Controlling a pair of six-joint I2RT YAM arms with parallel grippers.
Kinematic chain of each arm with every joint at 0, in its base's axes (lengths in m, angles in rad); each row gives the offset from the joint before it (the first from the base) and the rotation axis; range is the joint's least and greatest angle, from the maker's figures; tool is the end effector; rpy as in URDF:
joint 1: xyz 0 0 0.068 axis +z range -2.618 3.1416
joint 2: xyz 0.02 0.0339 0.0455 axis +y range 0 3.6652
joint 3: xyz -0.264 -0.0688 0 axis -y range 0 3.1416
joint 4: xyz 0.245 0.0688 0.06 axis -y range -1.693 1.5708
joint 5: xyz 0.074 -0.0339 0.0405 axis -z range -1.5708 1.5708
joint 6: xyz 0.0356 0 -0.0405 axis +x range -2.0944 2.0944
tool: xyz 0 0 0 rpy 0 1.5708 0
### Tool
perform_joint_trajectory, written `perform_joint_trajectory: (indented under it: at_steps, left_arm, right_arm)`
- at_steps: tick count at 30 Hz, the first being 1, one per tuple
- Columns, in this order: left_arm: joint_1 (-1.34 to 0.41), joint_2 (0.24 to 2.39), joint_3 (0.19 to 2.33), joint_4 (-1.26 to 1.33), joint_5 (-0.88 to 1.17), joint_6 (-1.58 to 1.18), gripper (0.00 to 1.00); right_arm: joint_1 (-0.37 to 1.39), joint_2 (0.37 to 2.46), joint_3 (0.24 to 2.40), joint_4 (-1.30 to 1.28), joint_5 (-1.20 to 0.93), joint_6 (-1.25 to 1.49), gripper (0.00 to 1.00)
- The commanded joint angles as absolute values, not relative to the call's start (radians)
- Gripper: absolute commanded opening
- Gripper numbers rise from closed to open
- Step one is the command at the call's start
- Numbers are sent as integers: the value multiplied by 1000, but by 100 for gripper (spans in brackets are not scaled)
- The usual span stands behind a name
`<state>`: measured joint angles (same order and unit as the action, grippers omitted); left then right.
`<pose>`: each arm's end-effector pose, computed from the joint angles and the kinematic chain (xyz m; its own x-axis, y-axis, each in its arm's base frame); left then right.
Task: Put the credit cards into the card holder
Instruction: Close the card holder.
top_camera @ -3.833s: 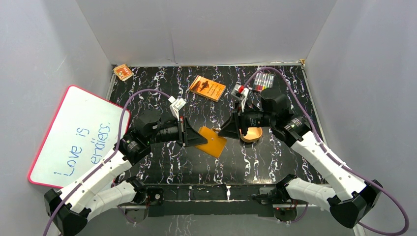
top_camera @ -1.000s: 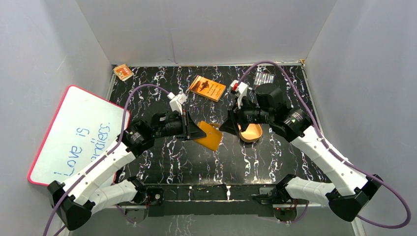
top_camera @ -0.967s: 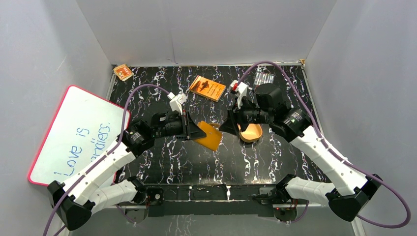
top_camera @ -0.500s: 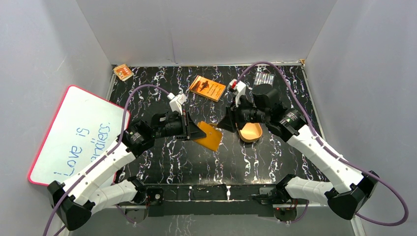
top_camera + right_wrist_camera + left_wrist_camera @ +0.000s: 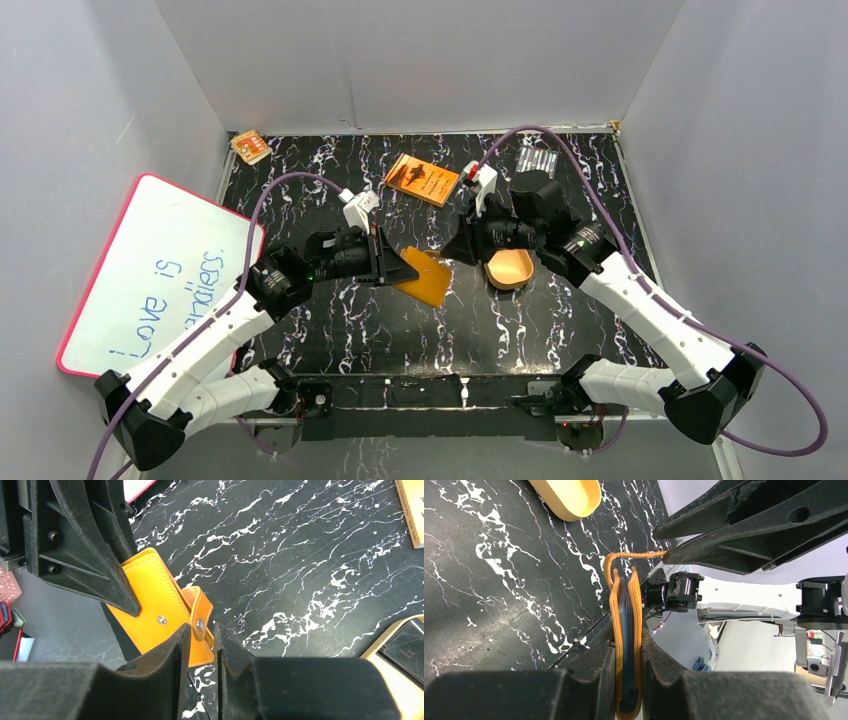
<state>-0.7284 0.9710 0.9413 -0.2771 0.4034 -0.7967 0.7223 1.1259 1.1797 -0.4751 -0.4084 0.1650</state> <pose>0.1544 -0.1565 0.3519 -0.7950 -0.1721 -0.5817 0.4621 0.4494 -0.7645 0.1746 0.1727 0.3813 -0.4470 -0.1929 -0.8735 -0.8163 0.4873 0.3101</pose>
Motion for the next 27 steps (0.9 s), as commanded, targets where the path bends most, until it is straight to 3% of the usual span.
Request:
perform_joint_trajectory:
  at_steps: [1,5,9,14,19,27]
  left_arm:
    - [-727,936,941,-263,422,-804,0]
    - [-727,933,938,-260,422,-807,0]
    - [-726,933,937,-260,423,-808,0]
    - [-726,930,934,-259,422,-809,0]
    - [-727,930,932,-260,420,-811,0]
    - [-727,926,927,-261,415,-811,0]
  right_arm:
    - [727,1123,1175,-414,-440,175,27]
    - [727,1124,1173,-413,-451,181,25]
    - [728,1124,1172,-417,-451,181,35]
    - [727,1129,1164,-420,-466,181,34]
    - [728,1129,1153,-420,-475,181,27]
    - [728,1115,1152,-409,-470,176,0]
